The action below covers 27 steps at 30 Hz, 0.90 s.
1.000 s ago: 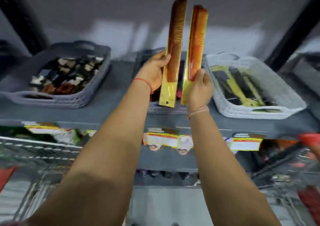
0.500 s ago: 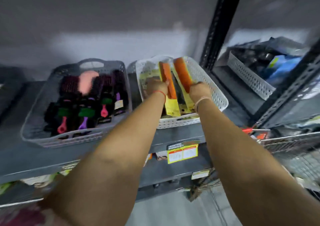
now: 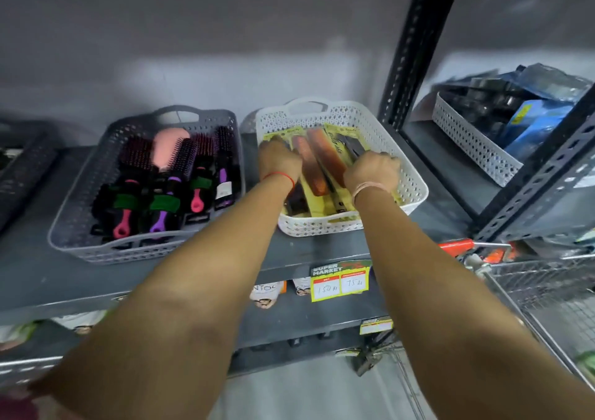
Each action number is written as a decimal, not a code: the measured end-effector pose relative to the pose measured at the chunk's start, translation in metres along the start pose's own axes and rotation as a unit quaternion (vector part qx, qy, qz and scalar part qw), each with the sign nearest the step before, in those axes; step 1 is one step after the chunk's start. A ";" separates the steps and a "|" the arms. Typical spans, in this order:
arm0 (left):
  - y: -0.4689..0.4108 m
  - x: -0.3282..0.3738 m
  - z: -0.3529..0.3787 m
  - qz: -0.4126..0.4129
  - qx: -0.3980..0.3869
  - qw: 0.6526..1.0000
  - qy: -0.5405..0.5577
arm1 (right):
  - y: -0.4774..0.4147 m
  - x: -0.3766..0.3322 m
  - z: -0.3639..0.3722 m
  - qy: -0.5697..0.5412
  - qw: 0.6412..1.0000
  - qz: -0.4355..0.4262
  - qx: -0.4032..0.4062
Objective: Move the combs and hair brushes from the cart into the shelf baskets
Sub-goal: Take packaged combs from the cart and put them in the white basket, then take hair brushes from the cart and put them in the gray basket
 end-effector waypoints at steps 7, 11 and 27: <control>0.017 -0.013 -0.178 0.144 0.169 0.975 -0.026 | 0.088 -0.166 -0.074 -0.392 0.877 -0.271 0.061; 0.050 -0.073 -0.298 0.133 0.257 0.952 -0.098 | 0.206 -0.281 -0.085 -0.589 0.701 -0.383 -0.123; 0.281 -0.585 -0.354 -0.486 0.219 0.797 0.285 | 0.531 -0.434 0.244 -0.209 0.697 -0.406 -0.553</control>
Point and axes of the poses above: each hand's wrist, its own y-axis away from the middle knuckle, its own z-axis out of the palm, x = y × z, the point moved 9 cm from there along -y, towards the middle knuckle, and after that the axes turned 10 degrees about y, right-handed, at the moved point
